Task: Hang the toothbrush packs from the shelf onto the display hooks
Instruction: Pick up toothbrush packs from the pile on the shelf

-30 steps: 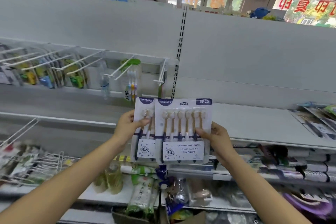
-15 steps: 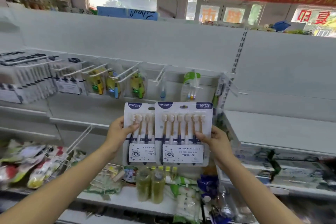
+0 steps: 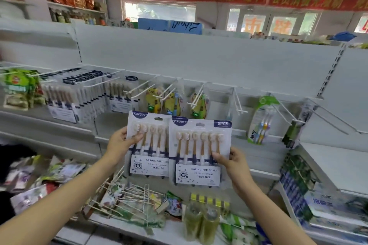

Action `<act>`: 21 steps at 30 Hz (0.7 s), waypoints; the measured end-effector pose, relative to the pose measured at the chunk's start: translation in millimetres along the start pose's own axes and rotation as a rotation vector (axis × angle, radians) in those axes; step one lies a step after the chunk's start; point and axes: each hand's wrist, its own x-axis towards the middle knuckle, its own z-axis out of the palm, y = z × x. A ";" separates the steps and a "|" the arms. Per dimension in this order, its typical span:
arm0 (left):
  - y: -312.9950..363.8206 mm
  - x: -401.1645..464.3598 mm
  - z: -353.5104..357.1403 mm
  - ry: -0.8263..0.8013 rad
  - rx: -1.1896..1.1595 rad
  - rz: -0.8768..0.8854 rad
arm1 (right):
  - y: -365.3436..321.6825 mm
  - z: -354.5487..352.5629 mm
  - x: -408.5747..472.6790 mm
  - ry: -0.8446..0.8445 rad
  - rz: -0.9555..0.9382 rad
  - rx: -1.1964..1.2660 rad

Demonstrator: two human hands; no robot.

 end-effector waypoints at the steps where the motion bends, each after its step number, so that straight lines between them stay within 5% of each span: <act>1: -4.0 5.1 -7.3 0.014 -0.011 -0.007 | 0.9 7.1 6.2 -0.009 0.003 0.000; 21: -45.5 141.5 -196.7 -0.058 -0.041 0.004 | 13.3 205.6 34.2 0.062 0.002 -0.035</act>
